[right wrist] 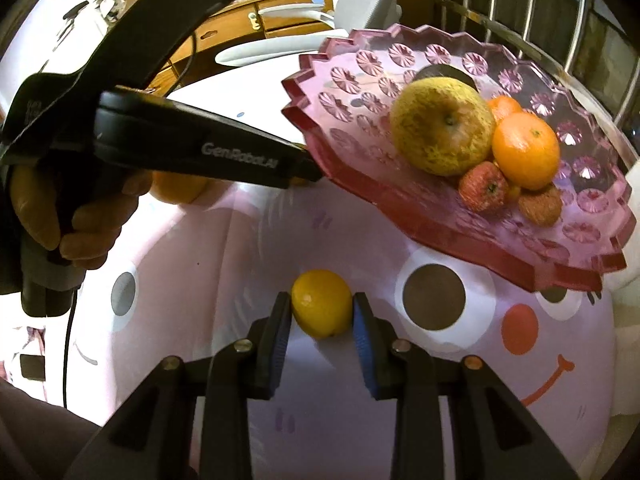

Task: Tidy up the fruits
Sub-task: 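Grasp a small yellow citrus with the right tool while the left tool grasps another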

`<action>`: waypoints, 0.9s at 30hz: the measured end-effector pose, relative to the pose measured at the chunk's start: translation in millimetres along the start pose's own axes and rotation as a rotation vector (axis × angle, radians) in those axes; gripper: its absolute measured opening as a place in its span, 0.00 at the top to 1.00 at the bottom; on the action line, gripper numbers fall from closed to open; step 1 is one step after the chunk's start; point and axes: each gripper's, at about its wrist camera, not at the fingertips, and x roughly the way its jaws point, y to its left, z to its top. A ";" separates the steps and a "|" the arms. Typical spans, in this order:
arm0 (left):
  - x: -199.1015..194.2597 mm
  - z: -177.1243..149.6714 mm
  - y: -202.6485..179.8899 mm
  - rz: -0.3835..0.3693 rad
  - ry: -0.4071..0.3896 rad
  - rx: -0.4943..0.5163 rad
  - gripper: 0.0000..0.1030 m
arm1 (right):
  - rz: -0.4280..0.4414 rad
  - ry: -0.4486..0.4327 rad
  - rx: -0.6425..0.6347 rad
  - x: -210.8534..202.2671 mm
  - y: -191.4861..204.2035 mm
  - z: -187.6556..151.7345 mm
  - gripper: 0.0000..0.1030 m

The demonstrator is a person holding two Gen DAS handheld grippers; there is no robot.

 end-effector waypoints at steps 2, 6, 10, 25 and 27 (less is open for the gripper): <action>-2.7 -2.7 -0.7 0.004 0.003 -0.013 0.73 | 0.001 -0.002 0.006 -2.6 -4.0 2.3 0.70; -14.0 -12.9 -6.5 0.013 0.004 -0.025 0.73 | 0.001 -0.008 0.021 -9.9 -12.8 5.3 0.70; -22.9 -21.5 -13.2 0.015 0.011 -0.043 0.73 | 0.005 -0.006 0.048 -19.8 -15.9 1.2 0.70; -84.6 -58.4 -37.6 0.016 -0.008 -0.112 0.73 | 0.050 -0.034 0.069 -63.0 -20.9 -3.8 0.70; -92.6 -57.3 -39.9 0.023 -0.014 -0.118 0.73 | 0.051 -0.057 0.076 -71.2 -25.3 -0.9 0.70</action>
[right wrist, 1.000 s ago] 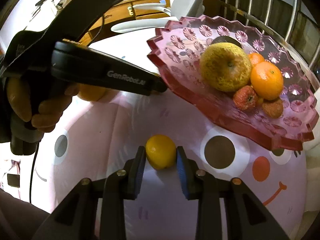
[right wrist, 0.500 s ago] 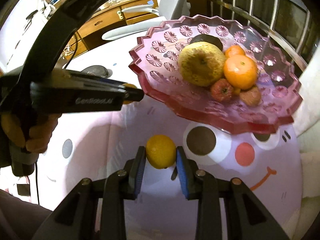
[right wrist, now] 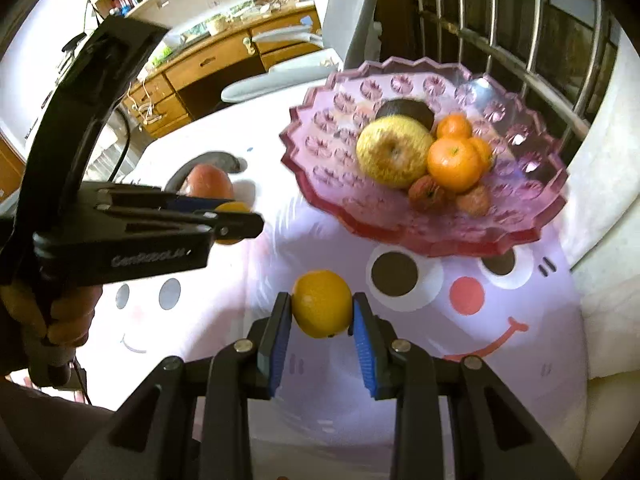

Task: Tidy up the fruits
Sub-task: 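Grasp a small yellow citrus with the right tool while the left tool grasps another, then carry both yellow citrus over the pink bowl and open both tools to drop them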

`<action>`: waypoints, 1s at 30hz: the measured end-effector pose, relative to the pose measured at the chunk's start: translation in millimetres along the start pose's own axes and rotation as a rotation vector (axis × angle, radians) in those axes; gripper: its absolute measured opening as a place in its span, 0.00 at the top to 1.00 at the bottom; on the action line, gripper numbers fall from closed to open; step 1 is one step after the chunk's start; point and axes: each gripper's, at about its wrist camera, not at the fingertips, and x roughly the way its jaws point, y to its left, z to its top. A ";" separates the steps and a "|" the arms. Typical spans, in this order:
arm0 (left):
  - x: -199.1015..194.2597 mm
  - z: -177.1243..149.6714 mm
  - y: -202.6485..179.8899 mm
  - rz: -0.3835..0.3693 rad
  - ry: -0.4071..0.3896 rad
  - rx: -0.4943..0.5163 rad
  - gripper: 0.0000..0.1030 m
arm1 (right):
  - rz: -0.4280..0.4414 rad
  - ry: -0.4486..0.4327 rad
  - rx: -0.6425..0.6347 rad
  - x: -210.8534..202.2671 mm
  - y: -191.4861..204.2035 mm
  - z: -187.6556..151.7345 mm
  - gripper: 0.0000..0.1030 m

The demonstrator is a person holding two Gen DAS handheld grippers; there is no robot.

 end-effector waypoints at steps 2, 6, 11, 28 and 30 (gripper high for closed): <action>-8.0 1.6 -5.8 0.005 -0.008 -0.008 0.73 | 0.006 -0.016 0.015 -6.7 -3.4 1.3 0.70; -18.2 8.8 -15.7 0.013 -0.036 -0.013 0.73 | 0.017 -0.057 0.052 -19.0 -17.7 9.1 0.70; -19.0 25.6 -31.2 0.016 -0.056 -0.024 0.73 | 0.017 -0.070 0.125 -26.5 -43.1 22.9 0.70; 11.8 69.6 -58.5 0.039 -0.099 -0.060 0.60 | 0.108 -0.035 0.291 -2.1 -107.3 38.6 0.69; 9.5 70.0 -55.7 0.040 -0.106 -0.081 0.50 | 0.122 -0.034 0.302 -0.4 -108.9 38.7 0.67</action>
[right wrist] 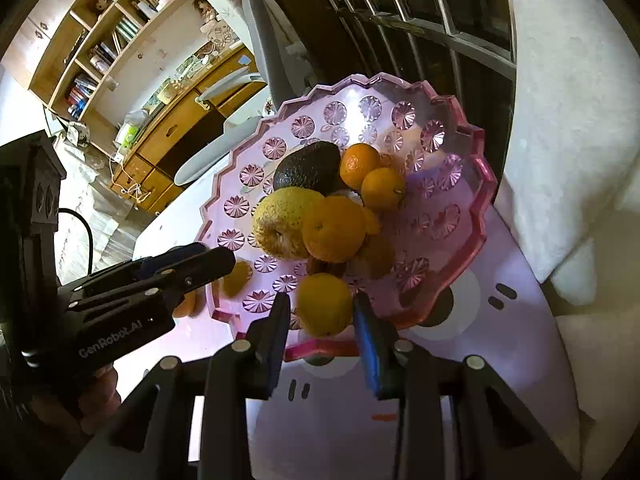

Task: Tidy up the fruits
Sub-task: 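Carry both yellow citrus over the pink bowl and open both tools to drop them, then move the left tool to the black banana while the right tool approaches the red apple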

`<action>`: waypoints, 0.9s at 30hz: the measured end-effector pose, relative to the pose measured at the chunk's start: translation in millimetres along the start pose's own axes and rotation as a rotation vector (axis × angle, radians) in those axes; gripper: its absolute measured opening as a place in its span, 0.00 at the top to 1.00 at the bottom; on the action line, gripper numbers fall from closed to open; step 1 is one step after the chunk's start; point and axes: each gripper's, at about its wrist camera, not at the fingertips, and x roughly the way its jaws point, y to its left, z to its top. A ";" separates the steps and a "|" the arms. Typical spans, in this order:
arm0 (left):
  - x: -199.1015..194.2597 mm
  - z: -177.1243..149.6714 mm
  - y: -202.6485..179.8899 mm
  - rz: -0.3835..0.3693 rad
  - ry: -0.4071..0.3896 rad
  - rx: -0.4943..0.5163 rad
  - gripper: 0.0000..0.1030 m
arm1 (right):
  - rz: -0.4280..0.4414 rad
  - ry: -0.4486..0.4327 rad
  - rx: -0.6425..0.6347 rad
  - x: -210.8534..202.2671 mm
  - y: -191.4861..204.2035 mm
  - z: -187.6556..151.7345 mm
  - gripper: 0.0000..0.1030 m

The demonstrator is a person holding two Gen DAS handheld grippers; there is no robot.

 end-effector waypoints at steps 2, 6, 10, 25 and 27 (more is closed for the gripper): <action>-2.7 -1.4 3.4 0.009 -0.003 -0.013 0.48 | 0.004 0.006 0.006 0.9 -1.1 -0.1 0.61; -6.0 -6.9 14.2 0.021 0.011 -0.056 0.40 | 0.000 0.003 -0.001 1.2 2.5 0.6 0.54; -16.3 -19.6 29.7 0.026 0.015 -0.106 0.34 | -0.007 0.011 -0.006 -0.6 8.9 -1.2 0.51; -78.5 -88.6 104.7 0.013 0.061 -0.069 0.18 | -0.080 0.002 0.130 -13.3 67.8 -46.3 0.26; -88.0 -98.4 117.3 0.017 0.061 -0.057 0.17 | -0.079 0.002 0.153 -12.7 80.3 -53.7 0.26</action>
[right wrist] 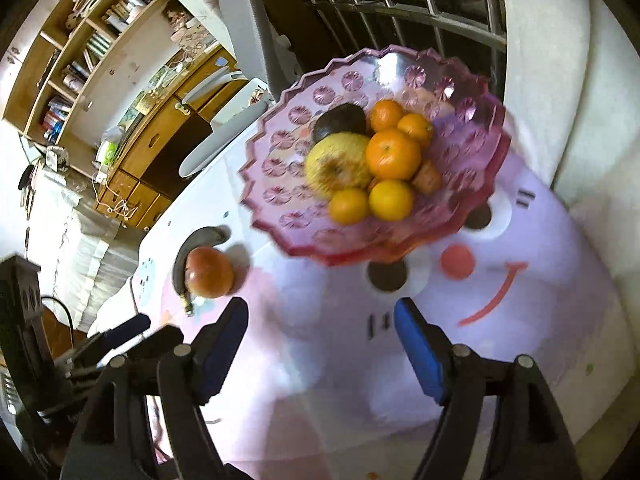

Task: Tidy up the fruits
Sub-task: 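Move the left tool to the black banana while the right tool approaches the red apple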

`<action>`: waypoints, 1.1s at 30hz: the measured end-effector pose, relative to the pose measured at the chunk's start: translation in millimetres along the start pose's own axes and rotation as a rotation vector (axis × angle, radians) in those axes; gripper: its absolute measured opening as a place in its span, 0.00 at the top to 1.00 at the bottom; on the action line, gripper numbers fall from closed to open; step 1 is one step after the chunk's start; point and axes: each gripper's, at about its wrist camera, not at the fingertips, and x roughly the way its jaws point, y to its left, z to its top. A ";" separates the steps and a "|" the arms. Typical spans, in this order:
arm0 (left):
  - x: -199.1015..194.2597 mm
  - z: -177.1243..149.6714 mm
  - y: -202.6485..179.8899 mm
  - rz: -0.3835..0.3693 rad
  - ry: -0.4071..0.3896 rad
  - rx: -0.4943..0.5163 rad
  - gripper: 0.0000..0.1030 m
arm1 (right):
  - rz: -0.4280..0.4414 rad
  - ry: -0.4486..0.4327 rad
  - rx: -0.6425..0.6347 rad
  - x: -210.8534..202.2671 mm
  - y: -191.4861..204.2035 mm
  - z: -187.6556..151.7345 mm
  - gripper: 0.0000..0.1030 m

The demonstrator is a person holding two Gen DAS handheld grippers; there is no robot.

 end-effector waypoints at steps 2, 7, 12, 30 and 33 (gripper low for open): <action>-8.7 -8.5 13.8 0.011 -0.001 0.017 0.17 | 0.004 0.004 0.018 1.2 11.2 -8.4 0.24; -24.2 -20.5 49.5 0.021 0.009 0.045 0.14 | 0.007 0.022 0.026 9.2 41.3 -25.2 0.23; -35.0 -22.4 85.7 0.020 0.013 0.039 0.12 | 0.015 0.040 0.015 19.5 68.2 -34.6 0.23; 6.2 52.7 141.2 0.061 0.058 -0.011 0.11 | -0.017 0.058 -0.189 78.8 135.7 -19.2 0.23; 27.3 66.9 145.2 0.067 0.072 -0.032 0.11 | -0.020 0.063 -0.242 93.4 141.2 -14.4 0.23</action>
